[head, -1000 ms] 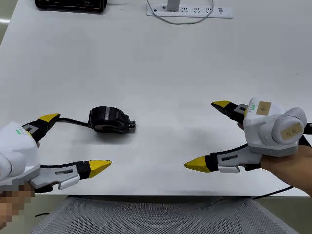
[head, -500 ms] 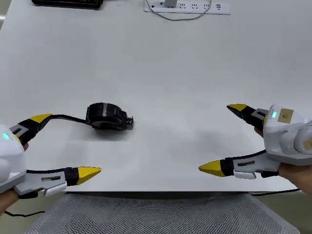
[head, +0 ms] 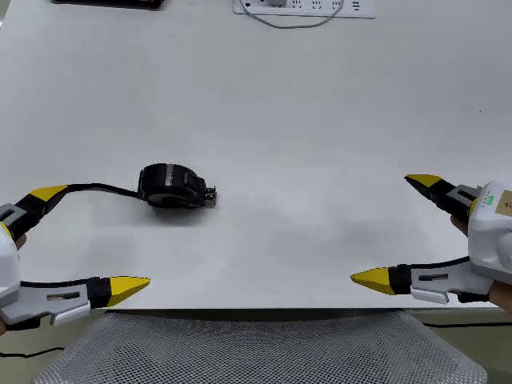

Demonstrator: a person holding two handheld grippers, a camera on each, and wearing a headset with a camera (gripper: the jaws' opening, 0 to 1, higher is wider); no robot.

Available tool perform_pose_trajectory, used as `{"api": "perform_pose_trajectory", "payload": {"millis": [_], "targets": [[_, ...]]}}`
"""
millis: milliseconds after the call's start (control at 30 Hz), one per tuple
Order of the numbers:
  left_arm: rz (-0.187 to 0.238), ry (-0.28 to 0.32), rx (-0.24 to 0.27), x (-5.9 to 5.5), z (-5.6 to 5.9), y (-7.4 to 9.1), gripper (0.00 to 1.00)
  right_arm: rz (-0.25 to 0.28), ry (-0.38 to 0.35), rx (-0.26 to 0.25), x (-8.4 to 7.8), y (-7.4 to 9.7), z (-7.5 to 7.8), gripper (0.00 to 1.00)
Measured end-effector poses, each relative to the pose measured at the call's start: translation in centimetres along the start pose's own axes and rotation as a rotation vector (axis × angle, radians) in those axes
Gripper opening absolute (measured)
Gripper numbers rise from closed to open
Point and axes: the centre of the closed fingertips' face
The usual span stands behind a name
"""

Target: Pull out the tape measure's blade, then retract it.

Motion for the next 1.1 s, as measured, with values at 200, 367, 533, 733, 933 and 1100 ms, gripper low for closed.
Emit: {"api": "perform_pose_trajectory", "payload": {"millis": [200,367,533,733,933,1100], "targets": [[-0.005,-0.006,-0.001,0.1,0.1,0.2,0.99,0.006,-0.006,-0.02,0.0,0.8,0.3,0.99],[-0.006,-0.001,-0.01,0.2,0.5,0.2,0.99,0.012,-0.033,-0.023,-0.6,1.2,0.6,0.99],[-0.005,-0.002,-0.027,0.1,0.7,0.3,0.99,0.013,-0.055,-0.02,-1.3,1.4,0.6,0.99],[-0.001,0.007,-0.02,0.2,0.3,0.2,0.99,0.021,-0.079,-0.014,-2.0,1.4,0.6,0.99],[-0.001,0.011,-0.016,0.0,0.2,0.1,0.99,0.019,-0.083,-0.014,-2.7,1.4,0.8,0.99],[0.0,0.012,-0.012,0.2,0.1,0.2,0.99,0.019,-0.077,-0.009,-2.7,1.3,0.8,0.97]]}}
Point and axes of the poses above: the centre of the closed fingertips' face, and the gripper's own axes: y roughly backward along the fingers, z roughly to its right, x roughly out of its top, and after that the axes turned 1 degree about -x, right-handed
